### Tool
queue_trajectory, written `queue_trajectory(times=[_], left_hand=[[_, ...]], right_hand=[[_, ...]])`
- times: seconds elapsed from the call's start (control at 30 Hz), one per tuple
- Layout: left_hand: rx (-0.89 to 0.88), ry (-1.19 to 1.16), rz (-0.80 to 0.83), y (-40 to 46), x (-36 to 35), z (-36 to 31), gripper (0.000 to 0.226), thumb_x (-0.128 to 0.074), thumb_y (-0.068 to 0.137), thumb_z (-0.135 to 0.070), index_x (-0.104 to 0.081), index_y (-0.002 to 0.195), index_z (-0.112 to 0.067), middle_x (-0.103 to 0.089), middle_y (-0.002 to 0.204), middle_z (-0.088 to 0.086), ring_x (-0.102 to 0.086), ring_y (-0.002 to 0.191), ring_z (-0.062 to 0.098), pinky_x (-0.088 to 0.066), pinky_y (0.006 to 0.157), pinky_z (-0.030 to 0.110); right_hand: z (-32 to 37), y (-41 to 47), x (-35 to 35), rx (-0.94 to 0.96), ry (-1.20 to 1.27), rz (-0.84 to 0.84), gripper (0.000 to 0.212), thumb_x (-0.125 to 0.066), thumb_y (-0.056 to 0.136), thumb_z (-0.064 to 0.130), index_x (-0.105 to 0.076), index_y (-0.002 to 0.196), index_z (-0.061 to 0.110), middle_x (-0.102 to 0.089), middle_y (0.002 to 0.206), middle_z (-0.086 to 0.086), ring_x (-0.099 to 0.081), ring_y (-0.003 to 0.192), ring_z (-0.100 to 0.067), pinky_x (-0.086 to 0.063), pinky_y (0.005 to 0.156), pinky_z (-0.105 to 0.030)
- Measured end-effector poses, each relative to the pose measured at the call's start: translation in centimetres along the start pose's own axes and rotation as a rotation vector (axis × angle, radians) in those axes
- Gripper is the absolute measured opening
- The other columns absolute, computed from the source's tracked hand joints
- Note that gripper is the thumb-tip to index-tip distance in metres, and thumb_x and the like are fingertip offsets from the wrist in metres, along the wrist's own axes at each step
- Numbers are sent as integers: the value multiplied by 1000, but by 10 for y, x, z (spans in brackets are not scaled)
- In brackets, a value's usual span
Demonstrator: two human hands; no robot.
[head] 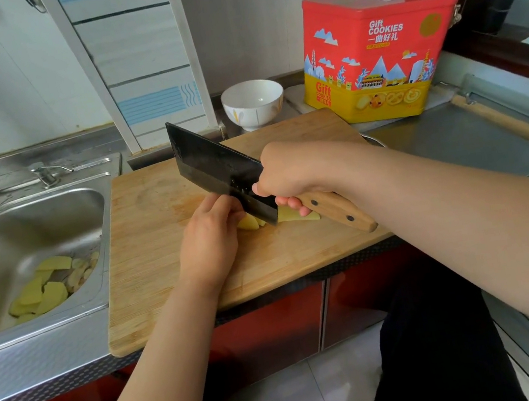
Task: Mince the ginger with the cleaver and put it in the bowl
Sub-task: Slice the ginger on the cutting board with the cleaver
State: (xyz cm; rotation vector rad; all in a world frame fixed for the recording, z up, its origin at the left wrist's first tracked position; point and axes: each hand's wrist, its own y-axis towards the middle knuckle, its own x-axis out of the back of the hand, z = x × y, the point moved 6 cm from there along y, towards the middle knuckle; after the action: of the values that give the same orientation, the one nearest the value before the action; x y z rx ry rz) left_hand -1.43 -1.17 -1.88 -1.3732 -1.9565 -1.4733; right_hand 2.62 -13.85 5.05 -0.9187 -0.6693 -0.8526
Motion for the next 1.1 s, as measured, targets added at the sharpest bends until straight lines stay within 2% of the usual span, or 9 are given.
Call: queue_trajectory(times=[0.17,0.33,0.47,0.63,0.73,0.77,0.87,1.0,1.1], left_hand=[[-9,5,-10,0,-1,0,9,-63,85,-2,-60,84,-10,-57,90,0,-53,75,19,-40,60,29],[-9,6,-22,-1,-1,0,8,-63,84,0,-62,84,-8,-58,90,3,-54,73,22,-40,58,30],[-8,1,-24,-1,-1,1,9,-63,83,-1,-62,85,-10,-58,90,4,-57,74,26,-46,57,36],[-6,10,-28,0,-1,2,9,-64,83,-1,-61,83,-10,-57,87,3,-55,70,26,-43,53,34],[-10,6,-26,0,0,1,8,-64,84,-2,-63,84,-11,-57,88,2,-55,70,24,-44,55,33],[-9,2,-23,0,0,0,8,-63,85,-3,-63,85,-11,-57,88,2,-55,71,23,-45,56,34],[5,-2,-11,0,2,-1,7,-61,86,-5,-63,86,-12,-57,90,1,-55,74,22,-47,59,36],[19,-1,1,-1,2,-2,7,-61,86,-5,-62,85,-12,-57,92,0,-55,75,21,-45,60,34],[32,2,1,-2,1,0,6,-61,87,-6,-60,86,-11,-56,92,-1,-53,74,18,-42,61,31]], right_hand=[[0,2,-3,-40,-7,43,22,-43,100,8,-59,90,-2,-55,68,-15,-51,55,-26,-49,54,-33],[5,3,-11,-69,-17,105,28,-38,102,7,-62,111,-5,-58,93,-24,-54,76,-32,-52,74,-39],[9,5,-17,-75,-49,107,26,-37,101,4,-61,103,-4,-58,92,-24,-54,63,-28,-54,81,-40],[4,14,-31,-106,-13,121,27,-39,100,3,-57,116,-10,-55,83,-21,-49,56,-25,-51,57,-35],[0,16,-29,-113,25,121,29,-40,101,4,-60,117,-10,-57,86,-21,-53,63,-27,-56,71,-38],[-3,16,-26,-110,48,121,28,-41,102,6,-61,114,-9,-57,82,-20,-53,62,-26,-56,72,-38],[-16,18,-18,-125,182,96,19,-48,102,19,-56,98,2,-50,61,-8,-44,47,-16,-49,51,-29],[-19,13,-10,-93,193,35,25,-50,101,22,-53,84,4,-52,64,-9,-44,47,-16,-48,50,-30],[-12,8,-2,-46,162,-5,24,-50,100,24,-54,87,4,-56,68,-10,-47,49,-18,-50,50,-30]])
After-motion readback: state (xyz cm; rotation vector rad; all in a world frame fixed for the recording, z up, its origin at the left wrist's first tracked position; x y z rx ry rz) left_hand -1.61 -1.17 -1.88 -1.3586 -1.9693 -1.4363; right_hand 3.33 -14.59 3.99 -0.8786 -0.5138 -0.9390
